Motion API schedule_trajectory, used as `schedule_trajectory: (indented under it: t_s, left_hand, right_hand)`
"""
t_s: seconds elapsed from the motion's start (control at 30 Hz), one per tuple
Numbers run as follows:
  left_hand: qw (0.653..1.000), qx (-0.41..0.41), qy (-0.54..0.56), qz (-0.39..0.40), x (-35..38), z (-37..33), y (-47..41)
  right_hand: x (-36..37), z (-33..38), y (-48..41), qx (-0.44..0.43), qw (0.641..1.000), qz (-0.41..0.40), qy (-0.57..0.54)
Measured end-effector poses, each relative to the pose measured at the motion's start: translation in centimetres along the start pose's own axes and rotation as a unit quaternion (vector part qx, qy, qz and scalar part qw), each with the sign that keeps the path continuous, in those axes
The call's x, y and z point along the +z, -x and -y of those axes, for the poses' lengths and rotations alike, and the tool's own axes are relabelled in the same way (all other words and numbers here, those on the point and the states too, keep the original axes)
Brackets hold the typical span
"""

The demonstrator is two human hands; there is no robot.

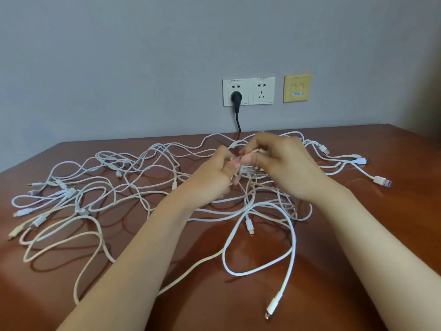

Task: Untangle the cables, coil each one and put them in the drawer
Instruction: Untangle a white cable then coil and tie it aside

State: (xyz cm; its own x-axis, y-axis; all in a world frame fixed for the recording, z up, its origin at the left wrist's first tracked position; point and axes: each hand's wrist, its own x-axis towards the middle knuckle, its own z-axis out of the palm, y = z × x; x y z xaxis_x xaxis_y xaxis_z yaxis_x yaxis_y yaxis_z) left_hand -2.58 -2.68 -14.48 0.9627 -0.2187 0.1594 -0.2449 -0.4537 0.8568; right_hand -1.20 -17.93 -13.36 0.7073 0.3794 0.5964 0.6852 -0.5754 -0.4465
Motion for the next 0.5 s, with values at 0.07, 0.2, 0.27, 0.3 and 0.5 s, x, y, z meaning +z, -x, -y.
schedule_trajectory:
  t_s: [0.07, 0.2, 0.27, 0.3, 0.5]
  left_hand:
    - [0.997, -0.005, 0.073, 0.031, 0.0, -0.2, 0.1]
    - [0.996, 0.000, 0.057, 0.065, 0.2, -0.2, 0.2]
    - [0.996, -0.006, 0.020, 0.088, 0.3, -0.1, 0.3]
    - [0.995, -0.006, 0.012, 0.098, 0.4, -0.1, 0.3]
    - [0.993, 0.026, 0.017, 0.113, 0.8, -0.5, 0.6]
  right_hand:
    - [-0.5, -0.1, -0.2, 0.032, 0.998, -0.024, -0.053]
    - [-0.6, -0.3, -0.1, 0.077, 0.994, -0.008, -0.078]
    - [-0.4, -0.6, 0.1, 0.091, 0.995, 0.007, -0.042]
    - [-0.4, -0.7, 0.1, 0.099, 0.995, 0.011, -0.029]
    - [-1.3, -0.6, -0.1, 0.159, 0.968, 0.059, -0.186]
